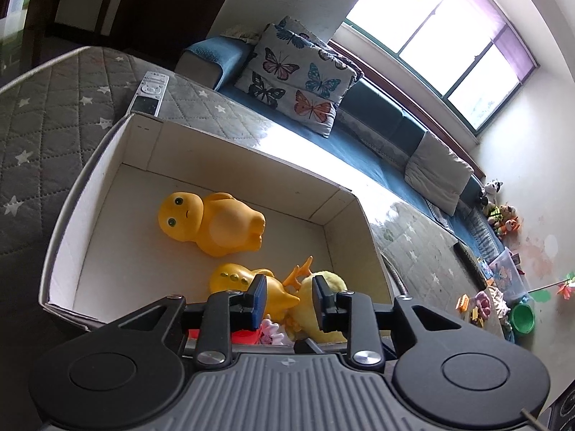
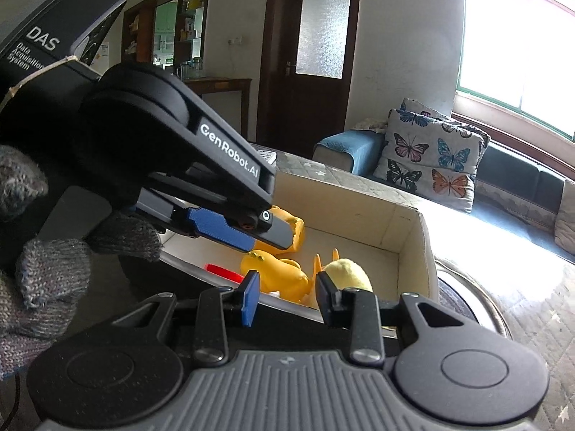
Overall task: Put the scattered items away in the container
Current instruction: 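Open the left tool to release the figurine into the box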
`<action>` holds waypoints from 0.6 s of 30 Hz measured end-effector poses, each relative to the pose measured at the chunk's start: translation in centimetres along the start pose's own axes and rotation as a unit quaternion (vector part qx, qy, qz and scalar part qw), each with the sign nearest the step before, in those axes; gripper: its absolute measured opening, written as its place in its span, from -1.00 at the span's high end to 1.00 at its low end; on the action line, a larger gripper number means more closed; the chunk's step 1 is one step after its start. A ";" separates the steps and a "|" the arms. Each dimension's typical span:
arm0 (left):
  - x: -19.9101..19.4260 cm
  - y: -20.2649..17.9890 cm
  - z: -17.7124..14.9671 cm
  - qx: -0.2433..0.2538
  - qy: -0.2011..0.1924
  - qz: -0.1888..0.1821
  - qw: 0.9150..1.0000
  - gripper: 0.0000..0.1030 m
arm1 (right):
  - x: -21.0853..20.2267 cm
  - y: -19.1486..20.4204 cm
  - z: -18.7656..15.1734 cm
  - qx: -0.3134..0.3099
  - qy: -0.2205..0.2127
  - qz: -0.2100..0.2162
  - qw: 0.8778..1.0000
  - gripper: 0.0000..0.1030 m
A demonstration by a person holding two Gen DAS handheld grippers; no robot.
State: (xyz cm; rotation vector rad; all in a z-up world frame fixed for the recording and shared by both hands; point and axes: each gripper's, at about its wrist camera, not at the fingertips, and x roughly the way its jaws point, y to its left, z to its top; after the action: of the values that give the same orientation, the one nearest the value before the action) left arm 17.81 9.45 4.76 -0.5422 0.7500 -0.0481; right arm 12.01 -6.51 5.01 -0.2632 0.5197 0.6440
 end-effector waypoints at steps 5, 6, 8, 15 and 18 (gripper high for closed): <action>-1.0 -0.5 -0.5 0.019 -0.009 0.004 1.000 0.39 | -1.1 0.1 -0.3 0.003 -0.002 -0.001 1.000 0.33; -1.3 -0.6 -0.6 0.023 -0.011 0.006 1.000 0.36 | -1.3 0.2 -0.4 0.004 -0.002 -0.002 1.000 0.31; -1.7 -0.7 -0.9 0.031 -0.014 0.011 0.999 0.36 | -1.8 0.1 -0.7 0.009 -0.002 -0.004 1.000 0.24; -3.6 -0.8 -2.4 0.066 -0.029 0.021 0.997 0.36 | -3.3 -0.3 -1.6 0.032 0.004 -0.004 0.999 -0.01; -4.4 -0.6 -3.2 0.077 -0.033 0.024 0.996 0.36 | -3.6 -0.3 -2.1 0.038 0.010 -0.004 0.999 -0.15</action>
State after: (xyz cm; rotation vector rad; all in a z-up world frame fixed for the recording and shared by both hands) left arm 12.60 8.47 5.95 -0.3769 0.6892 -0.0422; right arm 9.01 -9.35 5.22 -0.1994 0.5604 0.6128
